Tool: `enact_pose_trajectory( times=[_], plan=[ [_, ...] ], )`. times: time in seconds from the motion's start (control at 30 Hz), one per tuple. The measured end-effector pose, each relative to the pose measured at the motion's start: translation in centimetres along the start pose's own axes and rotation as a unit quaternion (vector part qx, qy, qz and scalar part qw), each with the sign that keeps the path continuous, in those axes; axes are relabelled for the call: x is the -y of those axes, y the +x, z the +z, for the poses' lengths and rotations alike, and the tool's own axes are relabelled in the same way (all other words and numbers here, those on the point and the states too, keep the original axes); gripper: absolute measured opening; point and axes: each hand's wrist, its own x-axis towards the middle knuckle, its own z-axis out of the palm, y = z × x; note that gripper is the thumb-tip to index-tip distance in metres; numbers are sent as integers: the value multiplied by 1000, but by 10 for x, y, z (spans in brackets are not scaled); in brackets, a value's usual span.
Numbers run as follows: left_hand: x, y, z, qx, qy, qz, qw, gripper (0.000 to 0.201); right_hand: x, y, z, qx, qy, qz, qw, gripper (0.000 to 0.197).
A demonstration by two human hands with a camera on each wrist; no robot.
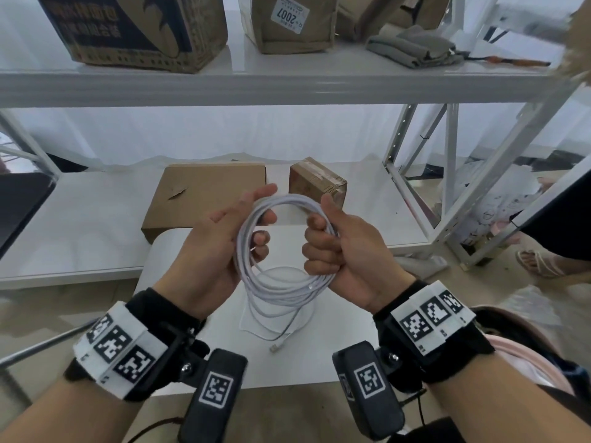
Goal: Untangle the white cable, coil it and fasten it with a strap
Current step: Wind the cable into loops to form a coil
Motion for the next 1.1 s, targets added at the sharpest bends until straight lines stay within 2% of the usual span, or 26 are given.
enact_pose_trajectory(
  times=[0.17,0.33,0.5,0.6,0.7,0.8,1.0,1.1],
  plan=[
    [9,-3,13,-43,-18,14,999,34,-6,0,0,-10,51,-11,999,47],
    [5,1,16,-82,-64,14,994,28,-8,-1,2,50,67,-19,996,45],
    [4,2,13,-82,-189,-24,978,25,-16,-2,7,50,69,-36,996,42],
    [8,-1,12,-73,-185,-21,980,30,-16,2,8,15,88,-61,994,43],
    [19,-10,23,-116,-128,-17,985,48,-15,5,8,-41,116,-100,987,44],
    [33,-18,37,-135,-144,-14,980,48,-17,7,6,-66,153,-121,979,45],
    [27,-4,35,-236,-191,-2,953,36,-31,3,13,-25,116,-105,987,49],
    [24,-2,32,-264,-193,3,945,38,-32,1,16,-8,90,-95,991,47]
  ],
)
